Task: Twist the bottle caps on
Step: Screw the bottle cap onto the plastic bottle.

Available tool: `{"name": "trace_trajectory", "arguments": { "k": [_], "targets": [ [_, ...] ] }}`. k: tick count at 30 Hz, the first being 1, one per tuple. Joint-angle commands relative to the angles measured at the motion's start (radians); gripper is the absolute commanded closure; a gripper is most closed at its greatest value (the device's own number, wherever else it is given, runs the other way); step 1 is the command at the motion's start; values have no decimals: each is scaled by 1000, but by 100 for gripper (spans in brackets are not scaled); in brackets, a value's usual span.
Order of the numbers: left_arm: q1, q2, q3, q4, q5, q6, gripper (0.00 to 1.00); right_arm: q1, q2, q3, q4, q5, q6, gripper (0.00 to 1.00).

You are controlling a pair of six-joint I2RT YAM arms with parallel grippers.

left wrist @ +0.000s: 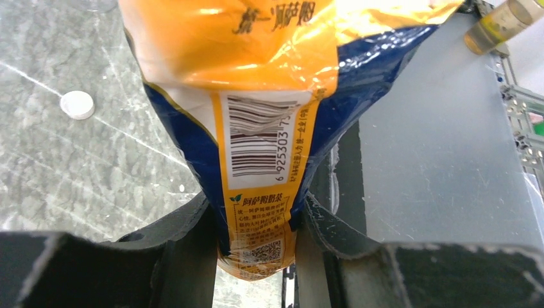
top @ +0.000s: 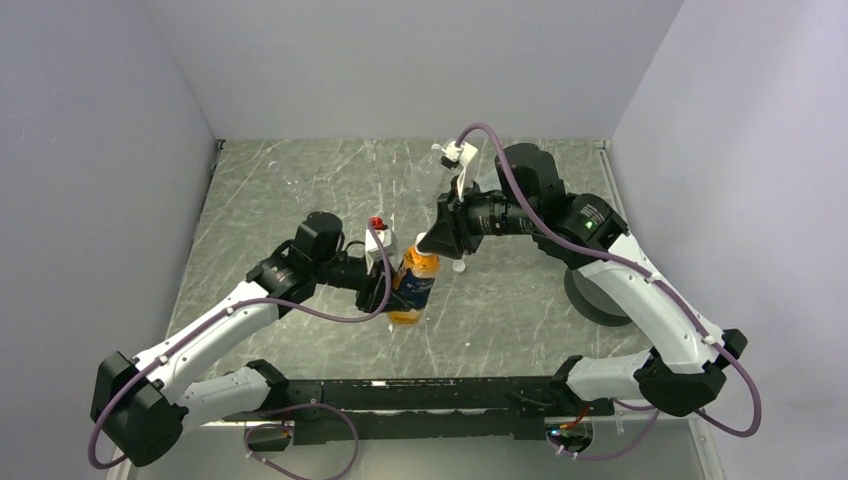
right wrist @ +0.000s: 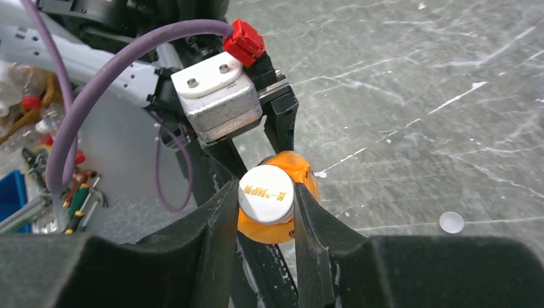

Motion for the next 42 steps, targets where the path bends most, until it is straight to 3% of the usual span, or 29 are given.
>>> {"name": "trace_trajectory", "arguments": {
  "k": [1,8,16,27,34,42],
  "targets": [
    [5,8,42,123,-85,-55,100,35,10,-17,26,123,41,85],
    [5,11,93,110,-301,-45,100,48,71,6,4,266,144,88],
    [1,21,116,185,-621,-33,100,51,207,91,-72,541,377,91],
    [-60,106,119,346,-808,10,100,71,341,162,-28,725,558,91],
    [-66,85,39,334,-796,-17,100,60,288,187,-7,735,539,72],
    [-66,34,-40,263,-714,-41,100,24,197,214,-21,719,494,29]
  ]
}}
